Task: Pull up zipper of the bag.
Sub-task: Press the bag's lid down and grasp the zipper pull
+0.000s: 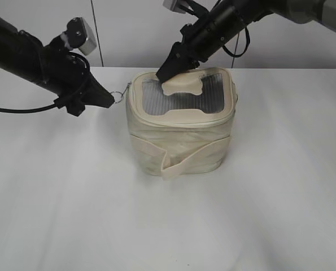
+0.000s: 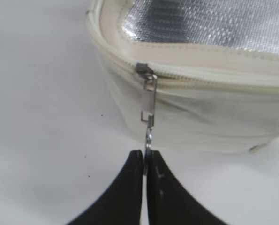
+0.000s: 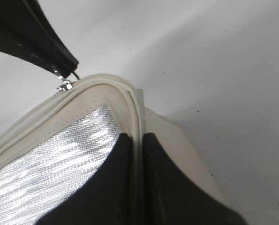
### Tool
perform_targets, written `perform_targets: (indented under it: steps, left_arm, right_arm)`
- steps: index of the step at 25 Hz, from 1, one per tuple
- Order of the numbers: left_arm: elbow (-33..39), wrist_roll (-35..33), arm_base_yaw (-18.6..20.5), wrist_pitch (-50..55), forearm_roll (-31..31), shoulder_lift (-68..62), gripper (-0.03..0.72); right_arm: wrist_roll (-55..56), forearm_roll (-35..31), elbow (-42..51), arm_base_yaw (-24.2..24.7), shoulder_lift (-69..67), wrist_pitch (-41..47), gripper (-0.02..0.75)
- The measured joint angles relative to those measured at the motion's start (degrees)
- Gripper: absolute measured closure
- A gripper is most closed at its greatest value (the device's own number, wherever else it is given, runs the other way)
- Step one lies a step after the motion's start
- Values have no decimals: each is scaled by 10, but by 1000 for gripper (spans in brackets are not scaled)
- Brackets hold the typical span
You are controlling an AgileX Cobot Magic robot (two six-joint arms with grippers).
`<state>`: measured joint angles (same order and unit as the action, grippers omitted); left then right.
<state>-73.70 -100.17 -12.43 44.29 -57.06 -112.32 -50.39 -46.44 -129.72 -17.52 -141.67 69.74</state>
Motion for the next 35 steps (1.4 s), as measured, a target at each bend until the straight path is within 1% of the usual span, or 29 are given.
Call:
perform_targets:
  steps: [5,7,10,14,18,20,22,25,28,30,33,35]
  left_arm:
    - [4,124,-3,44,73,45,697]
    - [18,149,-10,50,81,65,697]
    - [62,167,-31,43,93,102,697]
    - [136,187,-72,24,101,152,697]
    - [186,195,-122,-14,94,180,697]
    - [199,197,-159,-47,79,181,697]
    - [205,199,-215,-102,64,181,697]
    - [206,200,-289,-205,37,178,695]
    - [198,200,-332,-256,26,157,694]
    - [190,200,-343,-266,18,145,694]
    - [189,219,-342,-265,5,143,692]
    - [188,231,-336,-251,2,144,675]
  right_arm:
    - [20,0,0,0,0,0,685]
    - [25,-3,0,0,0,0,685]
    - [32,-3,0,0,0,0,686]
    - [45,-3,0,0,0,0,686]
    - [57,-3,0,0,0,0,687]
    - [64,-4,0,0,0,0,687]
    - [70,-4,0,0,0,0,687]
    - [77,-4,0,0,0,0,687]
    - [80,-6,0,0,-1,0,687]
    - [82,-7,0,0,-1,0,687]
    - [95,-8,0,0,-1,0,687]
    - [100,-10,-3,2,-1,0,644]
